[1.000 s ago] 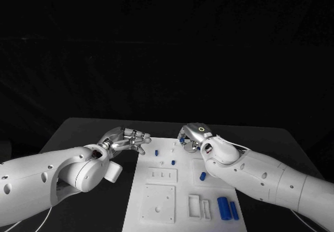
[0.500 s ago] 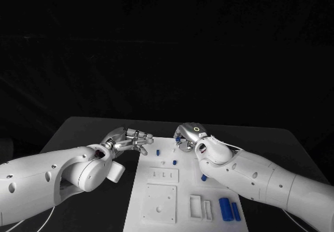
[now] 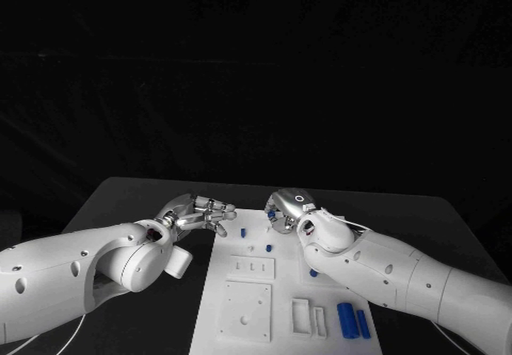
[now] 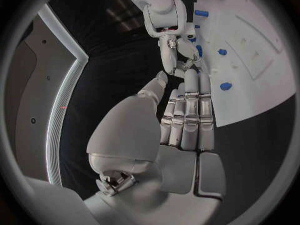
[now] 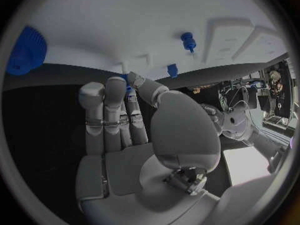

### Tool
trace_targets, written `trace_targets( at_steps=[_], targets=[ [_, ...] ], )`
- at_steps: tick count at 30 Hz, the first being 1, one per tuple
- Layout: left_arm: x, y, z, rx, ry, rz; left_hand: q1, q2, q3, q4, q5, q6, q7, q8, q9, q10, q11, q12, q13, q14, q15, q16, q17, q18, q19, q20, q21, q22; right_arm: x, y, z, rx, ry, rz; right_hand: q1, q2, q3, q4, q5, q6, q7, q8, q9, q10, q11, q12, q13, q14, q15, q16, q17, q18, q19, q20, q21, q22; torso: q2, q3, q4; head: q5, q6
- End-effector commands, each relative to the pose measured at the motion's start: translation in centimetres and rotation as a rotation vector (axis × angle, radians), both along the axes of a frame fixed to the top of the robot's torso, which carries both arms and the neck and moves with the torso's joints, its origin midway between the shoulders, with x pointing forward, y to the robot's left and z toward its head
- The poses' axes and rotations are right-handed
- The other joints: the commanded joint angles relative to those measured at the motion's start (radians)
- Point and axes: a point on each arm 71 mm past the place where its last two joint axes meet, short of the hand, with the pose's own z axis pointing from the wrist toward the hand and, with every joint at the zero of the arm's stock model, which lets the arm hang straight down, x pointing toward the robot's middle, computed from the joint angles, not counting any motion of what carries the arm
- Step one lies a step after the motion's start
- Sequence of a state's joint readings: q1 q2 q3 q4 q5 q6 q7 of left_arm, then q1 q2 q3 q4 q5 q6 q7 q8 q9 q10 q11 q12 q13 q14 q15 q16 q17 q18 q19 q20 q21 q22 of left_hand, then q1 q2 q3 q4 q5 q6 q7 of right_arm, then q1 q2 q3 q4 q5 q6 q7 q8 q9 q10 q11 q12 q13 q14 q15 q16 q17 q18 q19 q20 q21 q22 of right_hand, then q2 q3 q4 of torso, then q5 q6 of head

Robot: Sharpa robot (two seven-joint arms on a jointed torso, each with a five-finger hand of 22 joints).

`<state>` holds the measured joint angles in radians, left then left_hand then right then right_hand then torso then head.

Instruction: Assemble the parts on the task board

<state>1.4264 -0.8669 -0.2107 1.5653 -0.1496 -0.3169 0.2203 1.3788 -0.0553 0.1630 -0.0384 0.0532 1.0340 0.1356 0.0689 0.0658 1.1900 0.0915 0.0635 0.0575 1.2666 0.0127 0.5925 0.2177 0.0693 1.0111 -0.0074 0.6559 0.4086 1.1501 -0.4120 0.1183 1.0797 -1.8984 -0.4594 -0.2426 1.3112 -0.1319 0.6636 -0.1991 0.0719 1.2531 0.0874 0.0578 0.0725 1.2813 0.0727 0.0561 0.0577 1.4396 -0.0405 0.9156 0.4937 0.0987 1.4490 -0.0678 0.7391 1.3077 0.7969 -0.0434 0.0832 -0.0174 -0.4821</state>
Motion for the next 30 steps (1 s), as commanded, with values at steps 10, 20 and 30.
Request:
trace_targets(
  at_steps=[10, 20, 30],
  targets=[
    [0.03, -0.37, 0.21, -0.003, -0.006, -0.02, -0.005, 0.002, -0.003, -0.002, 0.003, -0.007, 0.002, -0.006, 0.0, -0.005, 0.0, -0.005, 0.001, -0.007, 0.0, 0.007, -0.002, 0.006, -0.008, 0.003, 0.007, -0.002, 0.1, 0.4, -0.43, -0.043, 0.026, 0.005, -0.009, 0.009, -0.002, -0.008, 0.003, 0.007, -0.003, 0.006, 0.002, 0.043, -0.036, 0.002, 0.003, -0.002, -0.008, -0.005, -0.002, -0.005, 0.007, -0.003, -0.012, 0.081, 0.003, -0.0029, 0.0018, -0.002, -0.001],
    [0.04, -0.37, 0.22, -0.002, -0.007, -0.02, -0.005, 0.003, -0.004, -0.003, 0.003, -0.009, 0.002, -0.006, 0.0, -0.006, 0.0, -0.005, 0.001, -0.007, 0.001, 0.008, -0.003, 0.007, -0.008, 0.003, 0.01, -0.002, 0.36, 0.34, -0.83, -0.058, 0.042, -0.005, -0.013, 0.013, -0.004, -0.01, -0.005, -0.008, 0.002, 0.005, -0.001, 0.025, -0.031, 0.002, 0.002, -0.001, -0.005, -0.011, -0.006, -0.003, 0.005, -0.001, -0.034, 0.077, 0.005, -0.0045, 0.0003, 0.001, -0.003],
    [0.07, -0.41, 0.21, -0.002, -0.006, -0.021, -0.006, 0.003, -0.005, -0.003, 0.003, -0.01, 0.003, -0.006, 0.0, -0.006, 0.001, -0.004, 0.001, -0.007, 0.001, 0.009, -0.004, 0.007, -0.009, 0.003, 0.011, -0.004, 0.63, 0.27, -1.16, -0.044, 0.067, -0.007, -0.037, -0.011, -0.028, 0.01, 0.013, -0.089, 0.023, 0.004, -0.008, -0.073, -0.003, 0.002, 0.001, 0.0, 0.018, -0.018, -0.012, 0.015, 0.003, 0.02, -0.101, 0.06, 0.005, -0.0056, 0.0005, 0.001, -0.004]
  ],
)
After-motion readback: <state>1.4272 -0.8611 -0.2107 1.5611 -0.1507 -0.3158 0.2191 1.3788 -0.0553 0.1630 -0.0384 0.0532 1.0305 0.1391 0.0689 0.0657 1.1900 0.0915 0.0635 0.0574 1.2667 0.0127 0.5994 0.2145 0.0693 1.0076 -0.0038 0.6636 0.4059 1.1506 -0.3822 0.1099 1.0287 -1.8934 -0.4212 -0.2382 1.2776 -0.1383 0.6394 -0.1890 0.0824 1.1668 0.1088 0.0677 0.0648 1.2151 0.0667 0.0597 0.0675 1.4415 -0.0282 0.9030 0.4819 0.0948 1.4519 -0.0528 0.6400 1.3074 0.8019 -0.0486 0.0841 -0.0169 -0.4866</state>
